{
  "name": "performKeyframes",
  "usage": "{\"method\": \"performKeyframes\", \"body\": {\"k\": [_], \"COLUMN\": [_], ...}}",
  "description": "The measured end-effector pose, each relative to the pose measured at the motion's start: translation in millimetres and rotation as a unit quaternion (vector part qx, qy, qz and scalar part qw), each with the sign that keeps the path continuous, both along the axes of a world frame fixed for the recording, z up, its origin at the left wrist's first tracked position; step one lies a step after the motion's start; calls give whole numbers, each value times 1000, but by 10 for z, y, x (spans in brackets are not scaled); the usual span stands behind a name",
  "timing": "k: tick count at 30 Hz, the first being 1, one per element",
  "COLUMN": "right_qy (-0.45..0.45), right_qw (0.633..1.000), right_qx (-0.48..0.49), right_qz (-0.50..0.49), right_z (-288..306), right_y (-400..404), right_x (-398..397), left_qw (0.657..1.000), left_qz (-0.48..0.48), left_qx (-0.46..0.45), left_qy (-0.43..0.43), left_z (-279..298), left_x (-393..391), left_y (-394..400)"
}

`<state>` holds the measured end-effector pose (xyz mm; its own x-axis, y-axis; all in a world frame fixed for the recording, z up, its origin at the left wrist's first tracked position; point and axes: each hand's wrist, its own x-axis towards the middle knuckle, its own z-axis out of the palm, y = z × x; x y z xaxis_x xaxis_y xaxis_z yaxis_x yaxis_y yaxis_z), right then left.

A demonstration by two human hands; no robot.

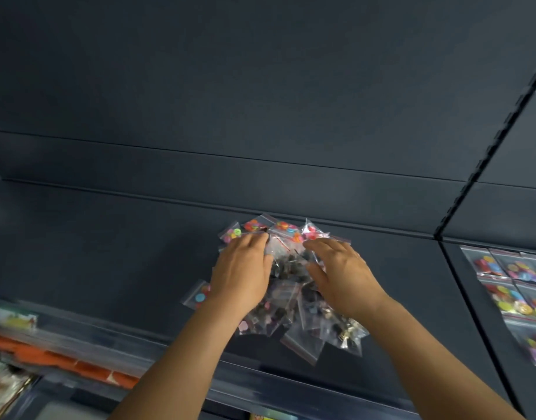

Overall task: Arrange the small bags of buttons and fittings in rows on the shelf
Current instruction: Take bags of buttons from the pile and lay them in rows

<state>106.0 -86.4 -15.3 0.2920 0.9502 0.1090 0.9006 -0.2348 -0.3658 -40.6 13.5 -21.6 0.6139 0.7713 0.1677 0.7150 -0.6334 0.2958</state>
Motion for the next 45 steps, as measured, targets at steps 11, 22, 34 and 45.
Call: {"method": "performKeyframes", "body": {"k": [11,22,34,45], "right_qy": [18,14,90,430], "right_qw": [998,991,991,898], "right_qx": [-42,-119,-42,87], "right_qz": [40,-57,-85,-15], "right_z": [3,-123,-246,198], "right_y": [979,1570,1663,1224], "right_x": [-94,-18,-25,-216], "left_qw": [991,979,911,838], "left_qz": [83,111,115,85], "left_qx": [-107,-153,-244,-328], "left_qy": [22,-71,-311,-427], "left_z": [-129,-295,-232,89], "left_x": [-146,-69,-159,-120], "left_y": [799,1034,958,750]}}
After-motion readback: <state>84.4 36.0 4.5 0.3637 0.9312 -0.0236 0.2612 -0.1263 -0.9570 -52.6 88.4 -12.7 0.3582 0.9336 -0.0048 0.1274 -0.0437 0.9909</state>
